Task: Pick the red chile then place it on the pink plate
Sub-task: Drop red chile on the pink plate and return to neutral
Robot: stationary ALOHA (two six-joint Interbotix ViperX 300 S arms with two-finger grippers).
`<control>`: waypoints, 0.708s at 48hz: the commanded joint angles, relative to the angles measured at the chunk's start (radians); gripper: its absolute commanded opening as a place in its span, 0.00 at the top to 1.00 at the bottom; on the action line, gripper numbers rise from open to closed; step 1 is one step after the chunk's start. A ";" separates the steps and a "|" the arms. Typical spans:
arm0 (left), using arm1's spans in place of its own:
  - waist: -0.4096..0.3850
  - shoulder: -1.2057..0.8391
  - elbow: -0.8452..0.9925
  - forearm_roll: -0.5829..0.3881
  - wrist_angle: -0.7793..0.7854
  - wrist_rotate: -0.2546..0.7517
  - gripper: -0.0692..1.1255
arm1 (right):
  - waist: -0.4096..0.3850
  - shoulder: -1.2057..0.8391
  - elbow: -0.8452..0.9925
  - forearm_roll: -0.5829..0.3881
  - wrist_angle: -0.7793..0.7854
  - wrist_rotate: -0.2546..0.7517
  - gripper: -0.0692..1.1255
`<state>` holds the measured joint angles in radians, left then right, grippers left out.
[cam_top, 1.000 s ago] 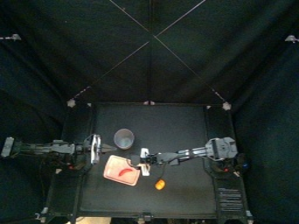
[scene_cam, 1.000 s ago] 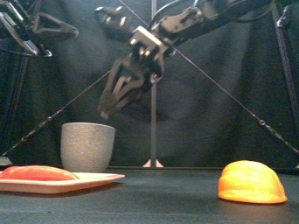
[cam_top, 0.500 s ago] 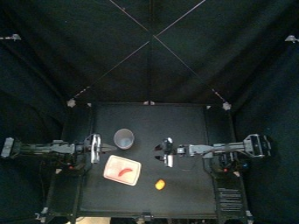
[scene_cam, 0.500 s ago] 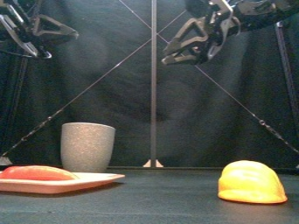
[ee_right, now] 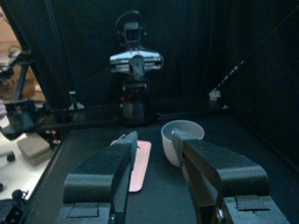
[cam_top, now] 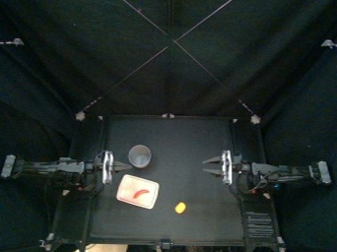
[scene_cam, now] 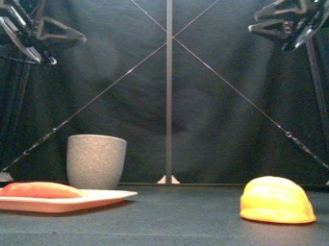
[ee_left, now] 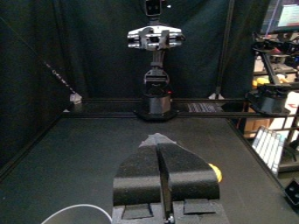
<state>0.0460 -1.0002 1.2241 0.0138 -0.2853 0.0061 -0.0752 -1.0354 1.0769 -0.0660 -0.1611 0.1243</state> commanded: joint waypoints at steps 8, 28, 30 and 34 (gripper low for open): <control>0.002 0.002 -0.012 0.003 -0.006 0.000 0.97 | -0.011 -0.057 0.015 0.006 -0.008 -0.003 0.29; 0.005 -0.008 -0.009 0.011 -0.005 0.002 0.97 | -0.043 -0.038 0.023 0.011 -0.006 -0.002 0.29; 0.008 -0.006 -0.011 0.011 -0.005 0.002 0.97 | -0.043 -0.038 0.026 0.011 -0.006 -0.002 0.29; 0.011 -0.008 -0.011 0.011 -0.005 0.002 0.97 | -0.043 -0.037 0.034 0.011 -0.008 -0.002 0.29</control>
<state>0.0506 -1.0109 1.2272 0.0215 -0.2853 0.0061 -0.1150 -1.0891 1.1167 -0.0568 -0.1611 0.1258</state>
